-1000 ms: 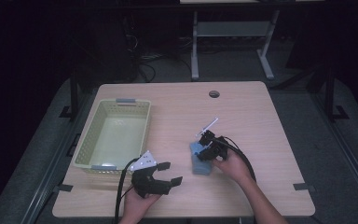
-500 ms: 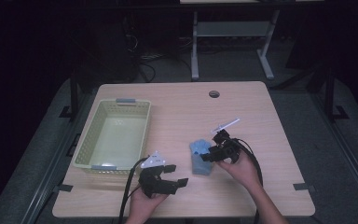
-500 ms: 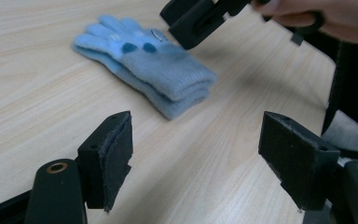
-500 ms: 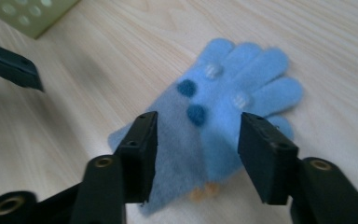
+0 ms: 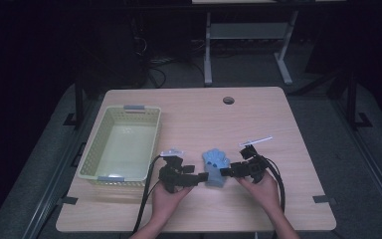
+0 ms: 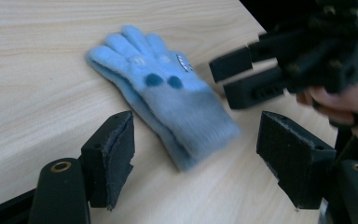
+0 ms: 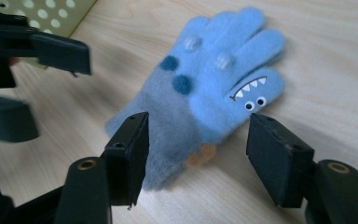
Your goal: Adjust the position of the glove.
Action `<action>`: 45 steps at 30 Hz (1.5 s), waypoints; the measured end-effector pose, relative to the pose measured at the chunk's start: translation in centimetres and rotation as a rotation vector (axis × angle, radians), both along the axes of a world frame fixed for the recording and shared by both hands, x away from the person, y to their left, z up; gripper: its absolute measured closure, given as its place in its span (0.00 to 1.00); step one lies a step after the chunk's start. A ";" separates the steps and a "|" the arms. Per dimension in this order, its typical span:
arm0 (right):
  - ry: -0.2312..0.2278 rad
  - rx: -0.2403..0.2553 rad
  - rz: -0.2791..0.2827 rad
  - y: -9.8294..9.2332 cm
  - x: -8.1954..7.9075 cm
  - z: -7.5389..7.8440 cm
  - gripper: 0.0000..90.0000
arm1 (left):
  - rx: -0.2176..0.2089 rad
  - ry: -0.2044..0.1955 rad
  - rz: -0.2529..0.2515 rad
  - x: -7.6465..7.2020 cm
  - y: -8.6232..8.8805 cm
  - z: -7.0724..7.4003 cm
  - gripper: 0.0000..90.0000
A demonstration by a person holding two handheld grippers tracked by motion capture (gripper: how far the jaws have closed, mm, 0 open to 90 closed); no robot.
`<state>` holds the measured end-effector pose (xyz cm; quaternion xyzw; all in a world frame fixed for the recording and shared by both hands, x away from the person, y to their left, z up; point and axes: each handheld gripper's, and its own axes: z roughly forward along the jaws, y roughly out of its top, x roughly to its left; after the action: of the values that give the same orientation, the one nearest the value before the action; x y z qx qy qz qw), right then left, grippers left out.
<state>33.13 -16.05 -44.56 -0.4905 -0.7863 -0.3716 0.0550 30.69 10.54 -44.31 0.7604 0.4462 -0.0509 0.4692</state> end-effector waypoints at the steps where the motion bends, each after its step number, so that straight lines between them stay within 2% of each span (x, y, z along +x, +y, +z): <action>1: 0.005 0.008 -0.006 0.0 0.0 -0.1 0.42 | 0.005 0.010 0.001 0.3 -0.2 -0.2 0.31; 3: 0.017 0.032 -0.009 -0.1 -0.1 -0.4 0.42 | -0.010 0.048 0.015 0.8 -0.5 -0.6 0.32; 6: 0.025 0.057 -0.020 -0.1 -0.3 -0.7 0.42 | -0.061 0.120 0.025 1.7 -0.9 -1.4 0.35; 10: 0.050 0.082 -0.040 -0.2 -0.2 -1.2 0.44 | -0.095 0.186 0.039 2.3 -1.1 -2.1 0.38; 12: 0.057 0.115 -0.046 -0.3 -0.2 -1.4 0.45 | -0.083 0.199 0.045 2.4 -1.2 -2.4 0.40; 15: 0.063 0.111 -0.051 -0.1 -0.2 -1.6 0.48 | -0.079 0.227 0.040 2.7 -1.2 -2.8 0.43; 18: 0.065 0.098 -0.061 0.0 0.0 -1.9 0.50 | -0.084 0.241 0.038 3.0 -1.2 -3.2 0.46; 21: 0.084 0.111 -0.071 -0.1 0.0 -2.1 0.51 | -0.085 0.244 0.030 3.0 -1.3 -3.3 0.50; 26: 0.076 0.110 -0.068 0.1 -0.1 -2.2 0.53 | -0.085 0.255 0.015 3.1 -1.3 -3.4 0.57; 34: 0.078 0.102 -0.059 0.6 -0.1 -2.3 0.63 | -0.097 0.268 -0.009 3.0 -1.8 -3.8 0.66; 40: 0.103 0.145 -0.058 0.8 0.1 -2.7 0.71 | -0.116 0.289 -0.009 3.3 -1.7 -4.1 0.73; 45: 0.099 0.176 -0.045 0.7 0.2 -3.0 0.78 | -0.140 0.294 -0.017 3.6 -1.5 -4.3 0.77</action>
<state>33.37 -15.32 -47.54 -0.5191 -0.7359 -0.4154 0.1285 34.27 9.02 -48.65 0.7139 0.4989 -0.1968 0.4503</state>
